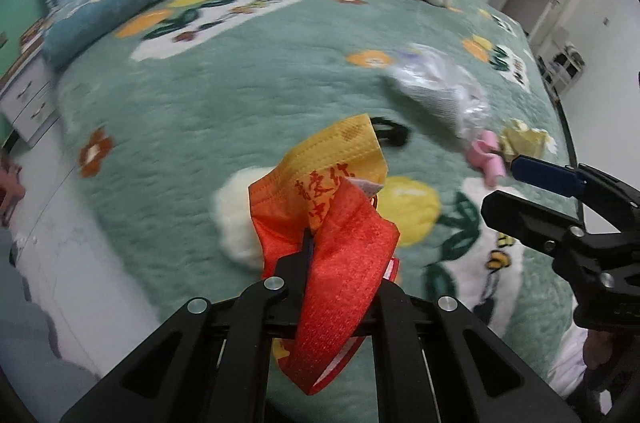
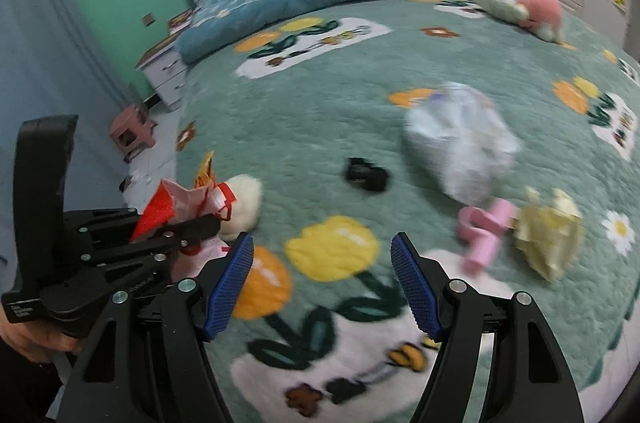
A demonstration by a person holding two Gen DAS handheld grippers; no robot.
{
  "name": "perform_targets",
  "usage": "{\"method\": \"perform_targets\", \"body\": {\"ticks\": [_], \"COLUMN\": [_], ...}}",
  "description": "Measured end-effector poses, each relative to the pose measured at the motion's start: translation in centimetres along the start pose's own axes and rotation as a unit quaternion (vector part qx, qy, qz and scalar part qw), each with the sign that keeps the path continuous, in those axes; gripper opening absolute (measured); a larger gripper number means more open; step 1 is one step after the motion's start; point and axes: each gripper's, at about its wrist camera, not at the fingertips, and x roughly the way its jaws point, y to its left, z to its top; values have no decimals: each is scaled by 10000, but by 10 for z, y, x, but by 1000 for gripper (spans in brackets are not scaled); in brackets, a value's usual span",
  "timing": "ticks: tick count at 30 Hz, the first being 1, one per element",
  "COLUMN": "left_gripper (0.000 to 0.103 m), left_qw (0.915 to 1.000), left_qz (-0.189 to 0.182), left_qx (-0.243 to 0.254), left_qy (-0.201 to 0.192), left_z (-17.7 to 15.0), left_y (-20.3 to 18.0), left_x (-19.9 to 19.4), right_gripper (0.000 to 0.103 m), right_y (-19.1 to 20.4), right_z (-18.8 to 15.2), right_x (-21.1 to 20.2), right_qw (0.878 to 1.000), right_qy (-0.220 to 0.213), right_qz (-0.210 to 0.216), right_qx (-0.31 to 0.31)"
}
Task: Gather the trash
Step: 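Grasp the white cotton ball with the right gripper while the left gripper holds the mask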
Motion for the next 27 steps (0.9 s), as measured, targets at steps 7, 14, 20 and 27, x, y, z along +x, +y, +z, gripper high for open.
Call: {"method": "perform_targets", "body": {"ticks": [7,14,20,27], "left_gripper": [9,9,9,9], "left_qw": [9978,9965,9961,9959], "left_qz": [259,149,40,-24], "left_qx": [-599,-791,-832,-818], "left_qy": [89,209,284,386], "left_z": [-17,-22,-22,-23], "left_y": [61,83,90,91], "left_x": [-1,15,27,39], "right_gripper": [71,71,60,37], "right_y": [49,75,75,73], "right_z": [13,21,22,15], "right_x": [51,96,124,143], "right_qw": [9982,9943,9925,9891], "right_qy": [318,603,817,980], "right_qz": [283,278,191,89], "right_qx": [-433,-830,-889,-1097]}}
